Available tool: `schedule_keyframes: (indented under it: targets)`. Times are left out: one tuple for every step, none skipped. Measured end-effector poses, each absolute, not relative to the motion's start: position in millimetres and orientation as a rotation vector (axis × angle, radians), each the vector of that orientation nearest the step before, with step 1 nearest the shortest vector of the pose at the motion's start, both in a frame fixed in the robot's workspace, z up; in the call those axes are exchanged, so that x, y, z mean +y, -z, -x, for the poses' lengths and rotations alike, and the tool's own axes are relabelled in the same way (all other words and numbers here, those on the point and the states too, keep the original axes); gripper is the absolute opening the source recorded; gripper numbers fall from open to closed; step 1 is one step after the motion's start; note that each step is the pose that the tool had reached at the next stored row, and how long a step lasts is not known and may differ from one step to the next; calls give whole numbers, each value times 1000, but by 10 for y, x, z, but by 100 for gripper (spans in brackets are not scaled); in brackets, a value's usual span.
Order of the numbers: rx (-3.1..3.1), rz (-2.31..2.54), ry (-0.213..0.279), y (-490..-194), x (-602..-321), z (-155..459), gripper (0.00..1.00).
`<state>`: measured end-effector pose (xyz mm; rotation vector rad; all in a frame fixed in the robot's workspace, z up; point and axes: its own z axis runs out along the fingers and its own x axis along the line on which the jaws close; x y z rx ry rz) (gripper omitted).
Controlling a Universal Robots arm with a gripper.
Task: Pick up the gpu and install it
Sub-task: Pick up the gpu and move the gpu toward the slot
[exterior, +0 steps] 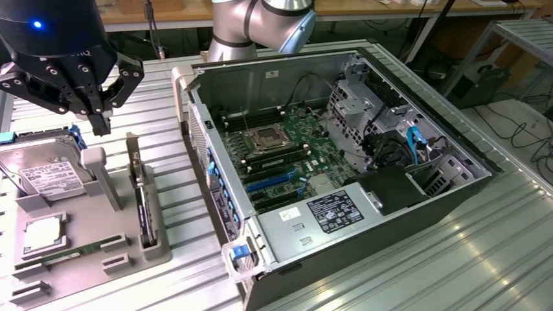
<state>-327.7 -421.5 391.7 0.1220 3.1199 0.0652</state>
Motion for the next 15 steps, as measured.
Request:
schedule_keyframes:
  targets:
    - [3120,-122,-65,-3917,-4215,3277,11]
    - [3120,-122,-65,-3917,-4215,3277,11]
    - [3120,-122,-65,-3917,-4215,3277,11]
    - [3120,-122,-65,-3917,-4215,3277,11]
    - [3120,-122,-65,-3918,-4215,3277,17]
    - [3120,-122,-65,-3917,-4215,3277,17]
    - [3120,-122,-65,-3918,-4215,3277,24]
    - [3120,-122,-65,-3917,-4215,3277,30]
    - [3120,-122,-65,-3917,-4215,3277,30]
    - [3120,-122,-65,-3917,-4215,3277,36]
    - [3120,-122,-65,-3917,-4215,3277,42]
    - [3120,-122,-65,-3918,-4215,3277,48]
    - [3120,-122,-65,-3917,-4215,3277,54]
    - [3120,-122,-65,-3917,-4215,3277,54]
    - [3120,-122,-65,-3918,-4215,3277,60]
